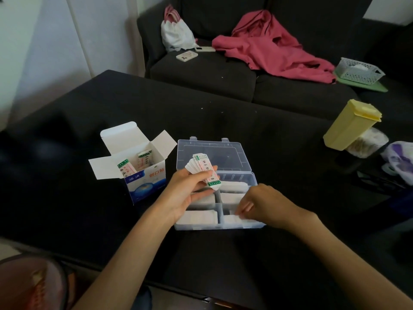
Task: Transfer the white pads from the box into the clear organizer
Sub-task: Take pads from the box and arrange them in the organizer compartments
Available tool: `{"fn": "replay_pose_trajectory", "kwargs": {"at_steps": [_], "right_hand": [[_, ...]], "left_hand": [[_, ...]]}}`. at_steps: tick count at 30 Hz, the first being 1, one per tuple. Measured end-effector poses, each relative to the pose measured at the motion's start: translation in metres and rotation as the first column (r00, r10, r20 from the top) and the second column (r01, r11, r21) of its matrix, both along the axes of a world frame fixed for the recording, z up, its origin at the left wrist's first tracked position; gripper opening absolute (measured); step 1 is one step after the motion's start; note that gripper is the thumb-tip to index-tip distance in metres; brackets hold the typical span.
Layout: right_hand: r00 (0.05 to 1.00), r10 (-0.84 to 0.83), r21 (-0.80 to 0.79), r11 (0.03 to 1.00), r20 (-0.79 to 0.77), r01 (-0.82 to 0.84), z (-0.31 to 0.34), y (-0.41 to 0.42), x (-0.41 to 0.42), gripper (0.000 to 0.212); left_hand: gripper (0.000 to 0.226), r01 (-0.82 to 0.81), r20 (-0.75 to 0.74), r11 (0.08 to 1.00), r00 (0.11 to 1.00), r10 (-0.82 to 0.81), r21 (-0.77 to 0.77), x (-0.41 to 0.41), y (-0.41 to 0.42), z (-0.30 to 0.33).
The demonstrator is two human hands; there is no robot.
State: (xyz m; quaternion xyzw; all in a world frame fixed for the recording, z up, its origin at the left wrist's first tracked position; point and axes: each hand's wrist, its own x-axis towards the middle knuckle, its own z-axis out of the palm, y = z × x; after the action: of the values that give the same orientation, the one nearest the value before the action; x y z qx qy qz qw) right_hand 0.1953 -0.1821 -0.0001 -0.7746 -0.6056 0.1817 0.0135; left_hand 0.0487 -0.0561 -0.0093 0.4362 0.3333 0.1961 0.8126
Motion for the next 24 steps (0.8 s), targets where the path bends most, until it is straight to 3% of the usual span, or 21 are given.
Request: {"fn": "replay_pose_trajectory", "kwargs": {"at_steps": [6,10,12,13,14,15,17,19,24], "right_hand": [[0.919,0.188,-0.045,0.982,0.347,-0.184,0.004,0.006,-0.011,0.026],[0.888,0.301,-0.079,0.953,0.348,-0.292,0.007,0.003,-0.007,0.025],[0.958,0.151,0.081,0.981,0.242,-0.175,0.011,0.001,-0.002,0.024],[0.993,-0.006,0.222,0.975,0.116,-0.02,0.014,0.001,-0.001,0.022],[0.983,-0.162,0.358,0.916,-0.083,0.181,0.017,0.003,-0.003,0.021],[0.911,-0.271,0.418,0.822,-0.311,0.387,0.02,0.006,-0.004,0.019],[0.693,-0.341,0.287,0.729,-0.635,0.622,0.023,0.014,-0.011,0.017],[0.56,-0.335,0.156,0.74,-0.758,0.654,0.018,0.018,-0.016,0.016],[0.441,-0.313,0.13,0.675,-0.841,0.726,0.008,0.018,-0.018,0.007]], "left_hand": [[0.028,0.005,-0.002,0.998,1.0,-0.005,-0.064,0.003,-0.001,0.001],[0.025,0.013,-0.039,1.0,0.999,-0.012,0.026,0.0,0.0,0.0],[0.025,-0.005,-0.066,0.997,0.998,0.01,0.079,0.001,-0.002,-0.001],[0.025,-0.012,-0.082,0.993,0.996,0.022,0.114,0.002,-0.002,-0.002],[0.025,-0.013,-0.098,0.988,0.995,0.028,0.151,0.003,-0.004,-0.002],[0.026,-0.011,-0.108,0.983,0.994,0.031,0.182,0.004,-0.005,-0.002],[0.028,-0.001,-0.113,0.976,0.993,0.026,0.216,0.007,-0.01,-0.002],[0.034,0.024,-0.116,0.973,0.993,0.003,0.228,0.008,-0.014,-0.001],[0.029,0.029,-0.125,0.983,0.992,-0.006,0.18,0.006,-0.011,-0.003]]}}
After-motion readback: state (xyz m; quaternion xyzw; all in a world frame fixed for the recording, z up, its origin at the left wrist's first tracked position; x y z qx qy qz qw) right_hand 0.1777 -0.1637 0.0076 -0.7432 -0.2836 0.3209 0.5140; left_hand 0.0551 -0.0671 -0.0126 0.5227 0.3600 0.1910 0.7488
